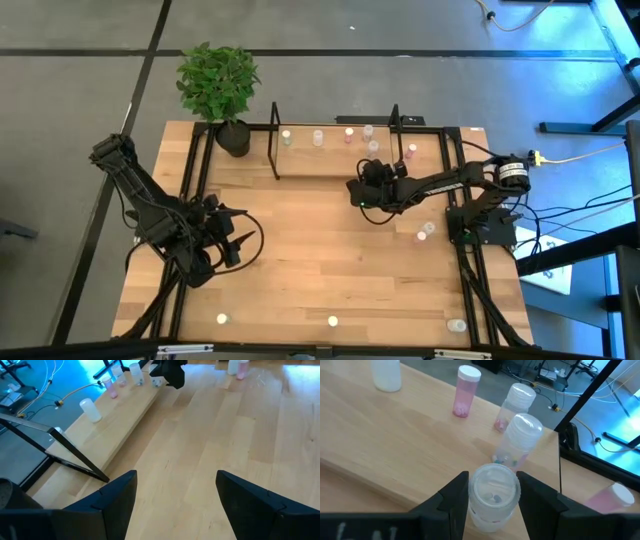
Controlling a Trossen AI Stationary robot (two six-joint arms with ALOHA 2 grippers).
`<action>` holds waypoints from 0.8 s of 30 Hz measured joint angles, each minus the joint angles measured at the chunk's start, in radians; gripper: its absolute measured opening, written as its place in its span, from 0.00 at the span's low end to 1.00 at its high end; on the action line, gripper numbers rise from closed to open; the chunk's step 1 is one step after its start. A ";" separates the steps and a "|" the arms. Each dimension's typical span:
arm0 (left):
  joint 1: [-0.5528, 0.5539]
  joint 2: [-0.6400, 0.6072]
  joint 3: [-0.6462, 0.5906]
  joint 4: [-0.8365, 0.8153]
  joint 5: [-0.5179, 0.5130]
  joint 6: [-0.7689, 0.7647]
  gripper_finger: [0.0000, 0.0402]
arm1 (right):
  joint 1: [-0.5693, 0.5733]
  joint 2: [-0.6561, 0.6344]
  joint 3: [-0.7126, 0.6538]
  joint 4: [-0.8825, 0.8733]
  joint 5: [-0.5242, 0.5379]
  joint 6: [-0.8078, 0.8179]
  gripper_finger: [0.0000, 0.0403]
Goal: Pick and place medicine bottles onto shelf by color
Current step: Put the transparent medicine bottle on the shelf aligned with the other transparent medicine bottle
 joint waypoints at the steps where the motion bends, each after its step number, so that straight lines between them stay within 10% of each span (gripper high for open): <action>1: 0.000 0.000 0.000 0.000 0.000 0.000 0.66 | 0.000 0.000 0.000 0.005 0.000 0.000 0.38; 24: 0.000 0.000 0.000 0.000 0.000 0.000 0.66 | 0.000 0.001 -0.004 0.016 -0.035 -0.002 0.51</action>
